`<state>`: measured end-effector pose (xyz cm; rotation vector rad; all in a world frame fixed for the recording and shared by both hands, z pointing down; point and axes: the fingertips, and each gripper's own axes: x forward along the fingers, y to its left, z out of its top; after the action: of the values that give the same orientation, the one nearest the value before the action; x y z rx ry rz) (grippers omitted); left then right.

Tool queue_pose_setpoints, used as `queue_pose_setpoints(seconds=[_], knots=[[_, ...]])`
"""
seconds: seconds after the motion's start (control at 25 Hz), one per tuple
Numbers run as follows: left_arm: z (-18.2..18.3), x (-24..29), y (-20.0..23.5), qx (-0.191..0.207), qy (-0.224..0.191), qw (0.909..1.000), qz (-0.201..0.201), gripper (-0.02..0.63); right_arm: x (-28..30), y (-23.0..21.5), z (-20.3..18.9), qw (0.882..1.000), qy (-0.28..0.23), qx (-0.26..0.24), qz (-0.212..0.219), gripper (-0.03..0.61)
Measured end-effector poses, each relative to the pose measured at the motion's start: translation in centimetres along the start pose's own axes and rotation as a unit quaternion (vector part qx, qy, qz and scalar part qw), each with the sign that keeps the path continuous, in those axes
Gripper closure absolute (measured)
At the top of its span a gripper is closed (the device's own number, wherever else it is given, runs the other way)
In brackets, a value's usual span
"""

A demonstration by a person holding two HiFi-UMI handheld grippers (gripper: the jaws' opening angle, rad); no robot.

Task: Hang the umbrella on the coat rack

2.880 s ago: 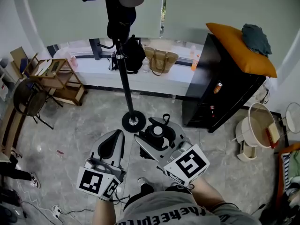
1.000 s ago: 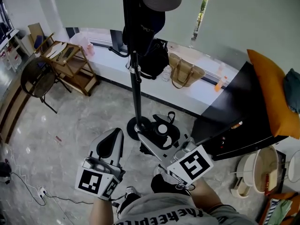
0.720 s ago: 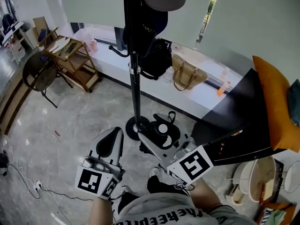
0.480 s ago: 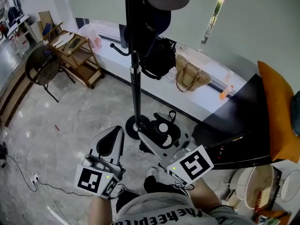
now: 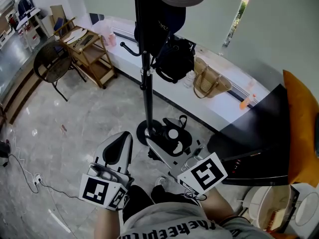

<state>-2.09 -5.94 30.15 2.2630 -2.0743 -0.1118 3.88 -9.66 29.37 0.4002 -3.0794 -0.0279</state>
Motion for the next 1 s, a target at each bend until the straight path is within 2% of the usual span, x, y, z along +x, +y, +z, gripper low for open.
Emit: queue_pose_setpoints(seconds=[0.2,0.4,1.0], knots=[[-0.1,0.1,0.0,0.003,0.002,1.0,0.006,0.598,0.2,0.1,-0.1,1.0,-0.002,0.003,0.01,0.33],[-0.2,0.3,0.5,0.003,0.004,1.0,-0.001,0.598,0.7,0.0,-0.2,1.0,-0.001,0.004,0.002,0.33],[0.3,2.2,5.0,-0.002,0.017,0.9982,-0.057,0.598,5.1,-0.1,0.1,0.999,-0.001,0.011,-0.047,0.33]])
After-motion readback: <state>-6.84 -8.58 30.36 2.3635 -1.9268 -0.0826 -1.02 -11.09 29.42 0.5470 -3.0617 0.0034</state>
